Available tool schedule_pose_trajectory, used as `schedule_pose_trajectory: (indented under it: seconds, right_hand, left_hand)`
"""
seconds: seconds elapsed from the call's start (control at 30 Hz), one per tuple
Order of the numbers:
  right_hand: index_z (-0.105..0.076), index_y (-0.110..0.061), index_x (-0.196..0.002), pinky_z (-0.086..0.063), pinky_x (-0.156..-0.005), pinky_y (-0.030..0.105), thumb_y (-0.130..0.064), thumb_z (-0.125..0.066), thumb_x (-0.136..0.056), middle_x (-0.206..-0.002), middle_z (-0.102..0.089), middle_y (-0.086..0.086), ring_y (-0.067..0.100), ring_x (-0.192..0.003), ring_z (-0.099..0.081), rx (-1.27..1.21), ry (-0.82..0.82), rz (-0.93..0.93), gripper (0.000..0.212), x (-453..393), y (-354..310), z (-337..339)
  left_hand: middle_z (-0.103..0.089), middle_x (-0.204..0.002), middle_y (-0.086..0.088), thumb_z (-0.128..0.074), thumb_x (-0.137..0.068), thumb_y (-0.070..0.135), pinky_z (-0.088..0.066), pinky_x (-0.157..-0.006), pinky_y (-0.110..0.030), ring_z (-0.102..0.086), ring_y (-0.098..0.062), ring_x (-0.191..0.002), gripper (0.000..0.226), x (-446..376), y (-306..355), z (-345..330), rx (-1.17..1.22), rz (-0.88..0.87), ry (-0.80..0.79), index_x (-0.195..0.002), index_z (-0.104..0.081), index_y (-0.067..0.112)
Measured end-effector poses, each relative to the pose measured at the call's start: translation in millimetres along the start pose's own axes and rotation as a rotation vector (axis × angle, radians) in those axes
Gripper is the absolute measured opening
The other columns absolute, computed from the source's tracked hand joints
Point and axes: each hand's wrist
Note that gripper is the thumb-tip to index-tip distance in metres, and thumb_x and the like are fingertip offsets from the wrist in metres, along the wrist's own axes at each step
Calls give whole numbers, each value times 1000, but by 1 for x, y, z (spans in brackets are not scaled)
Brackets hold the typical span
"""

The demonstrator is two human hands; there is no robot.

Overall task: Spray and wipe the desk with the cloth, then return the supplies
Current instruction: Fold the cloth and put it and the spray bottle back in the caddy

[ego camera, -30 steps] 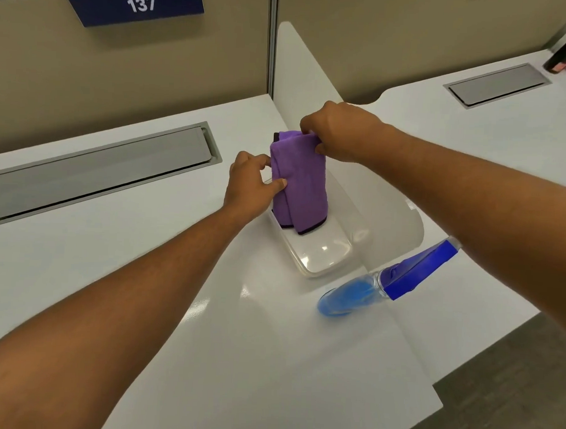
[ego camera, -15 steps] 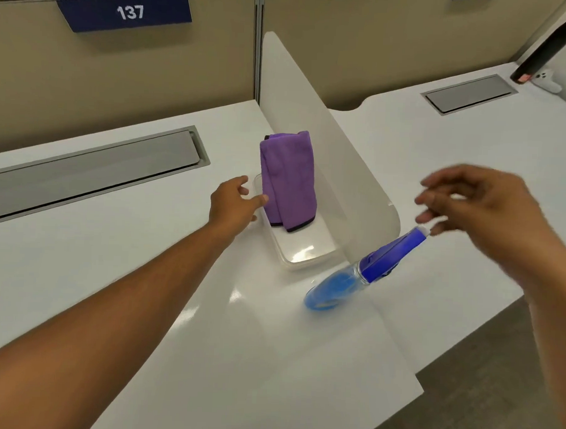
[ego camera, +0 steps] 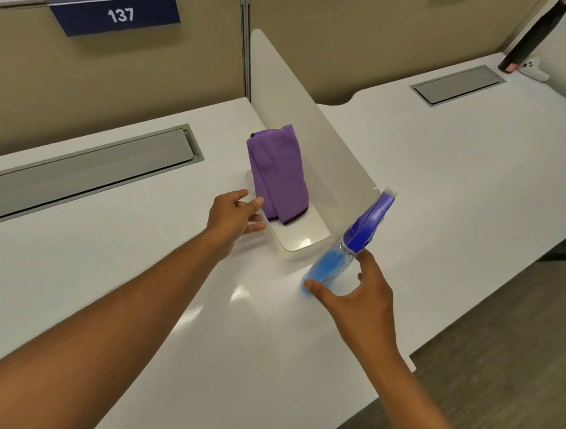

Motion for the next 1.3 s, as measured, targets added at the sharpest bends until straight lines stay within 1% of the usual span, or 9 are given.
schedule_pose_trajectory:
  seconds: [0.07, 0.17, 0.23, 0.33, 0.5, 0.9, 1.0, 1.17, 1.3]
  right_hand:
    - [-44, -47, -133, -38, -65, -7, -49, -91, -72, -110, -47, -52, -34, -103, -48, 22, 78, 30, 78, -3, -2, -3]
    - [-57, -31, -140, -45, -82, 11, -46, -91, -73, -129, -62, -22, -1, -109, -61, -1, 94, 21, 77, -3, -10, -2]
    - [-59, -28, -141, -51, -86, 21, -52, -89, -68, -129, -65, -14, 6, -110, -64, -21, 102, 63, 83, -2, -24, 7]
    - [-61, -37, -129, -56, -88, 15, -67, -84, -64, -119, -70, -21, 1, -104, -70, -57, 167, 222, 76, -5, -63, 27]
    - [-60, -44, -114, -58, -85, 12, -61, -87, -70, -105, -68, -30, -3, -106, -69, -100, 265, 403, 54, -31, -116, 36]
    - [-55, -37, -113, -47, -80, 11, -61, -86, -73, -103, -62, -16, 10, -94, -63, 81, 237, 319, 56, -94, -57, -31]
    - [-56, -35, -114, -34, -77, 0, -61, -86, -72, -104, -61, -18, 9, -94, -61, 103, 220, 287, 58, -95, -40, -40]
    - [-59, -28, -124, -31, -76, -4, -66, -83, -72, -108, -55, -20, -9, -92, -59, 126, 214, 256, 68, -93, -27, -48]
    - [-55, -27, -130, -37, -83, 5, -74, -75, -72, -112, -52, -20, 5, -101, -51, 143, 228, 272, 77, -89, -25, -51]
  left_hand:
    - [-69, -97, -11, -75, -102, 15, -71, -77, -38, -77, -25, -88, 65, 3, -3, 3, 12, 1, -18, -160, -48, 5]
    - [-68, -95, -12, -76, -101, 11, -70, -86, -47, -78, -26, -88, 62, 8, -5, 4, 9, 14, -53, -158, -52, 4]
    - [-68, -97, -12, -77, -100, 9, -70, -86, -47, -78, -26, -88, 62, 10, -4, 4, 15, 20, -65, -157, -52, 5]
    - [-68, -97, -11, -77, -100, 7, -68, -92, -53, -77, -28, -92, 64, 13, -1, 3, 9, 27, -69, -158, -50, 7]
    - [-64, -110, -16, -76, -99, 5, -65, -98, -57, -75, -31, -95, 67, 16, 3, -1, 8, 44, -59, -159, -47, 10]
    - [-64, -114, -18, -73, -101, 4, -66, -98, -55, -73, -30, -97, 67, 16, 3, -2, 23, 60, -66, -161, -43, 14]
    - [-64, -117, -19, -73, -102, 5, -66, -98, -54, -74, -29, -98, 67, 16, 3, -2, 13, 61, -66, -161, -42, 15]
    - [-65, -118, -21, -73, -102, 5, -65, -98, -56, -74, -31, -98, 68, 16, 2, -2, -13, 42, -57, -161, -41, 15]
    - [-67, -128, -25, -73, -102, 7, -66, -98, -54, -77, -34, -102, 69, 18, 5, -2, -54, 23, -51, -162, -40, 15]
Point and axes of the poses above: each hand's wrist, its own x-axis away from the middle knuckle, its own z-axis out of the back of the hand, y = z × x
